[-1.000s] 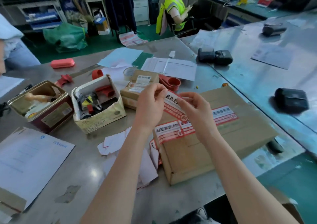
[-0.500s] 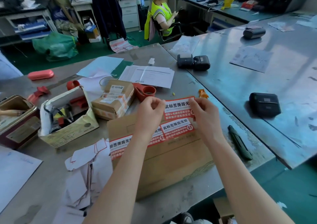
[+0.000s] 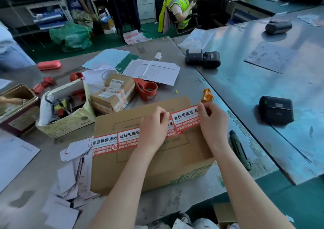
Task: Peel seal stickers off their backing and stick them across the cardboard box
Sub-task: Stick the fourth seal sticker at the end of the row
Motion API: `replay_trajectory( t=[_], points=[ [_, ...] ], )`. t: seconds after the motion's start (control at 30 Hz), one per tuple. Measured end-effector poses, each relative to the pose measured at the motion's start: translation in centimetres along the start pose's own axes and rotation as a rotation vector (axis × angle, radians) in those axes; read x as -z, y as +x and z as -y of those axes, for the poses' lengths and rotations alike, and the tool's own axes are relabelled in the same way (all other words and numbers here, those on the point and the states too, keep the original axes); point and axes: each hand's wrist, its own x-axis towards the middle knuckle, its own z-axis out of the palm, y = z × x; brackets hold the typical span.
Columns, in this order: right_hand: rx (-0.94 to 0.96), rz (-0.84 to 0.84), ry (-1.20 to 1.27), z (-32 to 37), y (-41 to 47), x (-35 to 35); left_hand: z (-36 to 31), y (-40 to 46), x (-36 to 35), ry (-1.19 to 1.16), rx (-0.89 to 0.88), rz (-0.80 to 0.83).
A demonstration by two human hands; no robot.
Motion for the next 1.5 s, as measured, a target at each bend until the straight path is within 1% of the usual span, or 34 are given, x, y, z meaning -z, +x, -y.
replay_trajectory(
  t=[0.17,0.33,0.47,0.63,1.07,1.5],
  points=[
    [-0.036,0.015,0.058,-0.8,0.2,0.9,0.7,-0.5,-0.7,0.221,-0.137,-0.037],
    [-0.071,0.036,0.029,-1.0,0.5,0.8,1.0,-0.7,-1.0,0.329,-0.197,-0.045],
    [-0.106,0.067,-0.024,-1.3,0.8,0.6,1.2,-0.6,-1.3,0.350,-0.231,-0.054],
    [-0.133,0.077,-0.033,-1.5,0.8,0.6,1.2,-0.8,-1.4,0.366,-0.255,-0.087],
    [-0.141,0.076,-0.059,-1.7,0.9,0.4,1.4,-0.7,-1.5,0.373,-0.285,-0.122],
    [-0.136,0.065,-0.034,-1.8,0.7,0.6,1.3,-1.0,-1.6,0.373,-0.310,-0.140]
  ],
)
